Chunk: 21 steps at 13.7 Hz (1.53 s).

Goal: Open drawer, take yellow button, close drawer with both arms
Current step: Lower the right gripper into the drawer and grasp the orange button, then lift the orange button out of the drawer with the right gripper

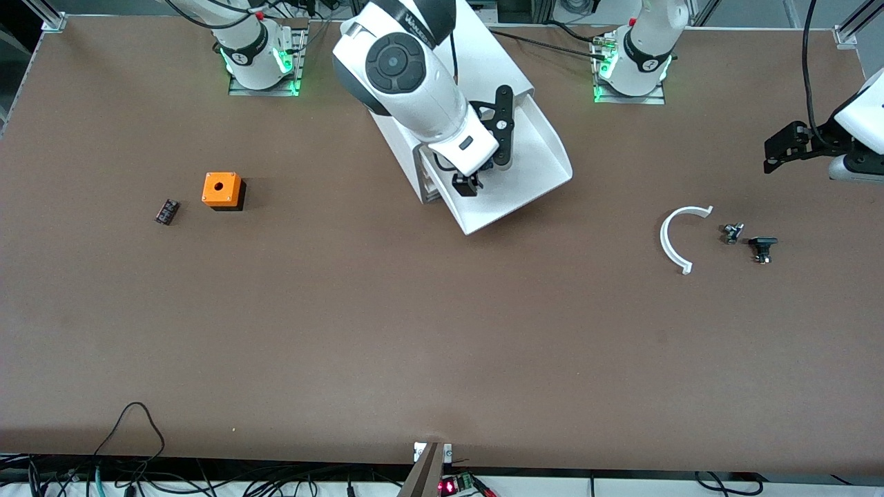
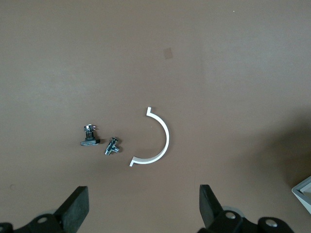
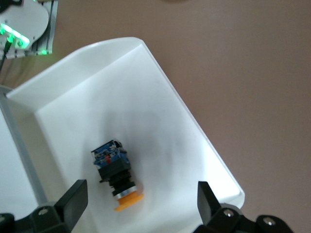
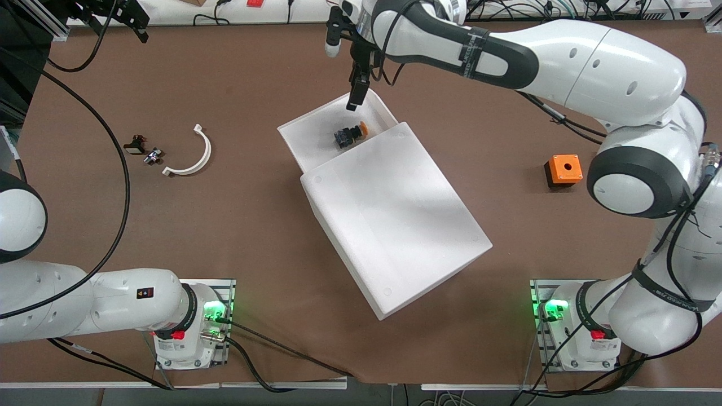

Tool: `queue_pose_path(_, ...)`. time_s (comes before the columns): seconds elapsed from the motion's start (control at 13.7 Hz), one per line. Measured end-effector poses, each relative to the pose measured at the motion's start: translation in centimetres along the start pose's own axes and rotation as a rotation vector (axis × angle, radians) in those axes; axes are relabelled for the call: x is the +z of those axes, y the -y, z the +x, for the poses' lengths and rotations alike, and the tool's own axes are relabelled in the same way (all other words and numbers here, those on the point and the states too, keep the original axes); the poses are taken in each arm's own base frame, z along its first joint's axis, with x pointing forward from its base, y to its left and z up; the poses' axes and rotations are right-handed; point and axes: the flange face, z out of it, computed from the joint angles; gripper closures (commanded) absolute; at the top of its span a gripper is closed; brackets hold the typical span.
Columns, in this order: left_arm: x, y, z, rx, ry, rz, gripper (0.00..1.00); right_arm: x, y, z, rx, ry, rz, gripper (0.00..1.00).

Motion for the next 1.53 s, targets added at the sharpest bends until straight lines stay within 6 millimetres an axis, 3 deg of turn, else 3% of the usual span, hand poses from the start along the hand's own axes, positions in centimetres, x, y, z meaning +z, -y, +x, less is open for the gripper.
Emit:
queue_pose_path(0.66, 0.0, 0.0, 0.0, -0.005, 0.000, 0.000, 0.00, 4.4, 2.9, 1.3, -0.154, 0.158, 0.048, 0.00)
queue_pose_path(1.17, 0.0, 0.0, 0.0, -0.006, 0.000, 0.000, 0.00, 8.0, 2.3, 0.8, -0.159, 0.203, 0.071, 0.00)
queue_pose_path(1.53, 0.0, 0.0, 0.0, -0.006, 0.000, 0.000, 0.00, 8.8, 2.4, 0.8, -0.162, 0.203, 0.075, 0.01)
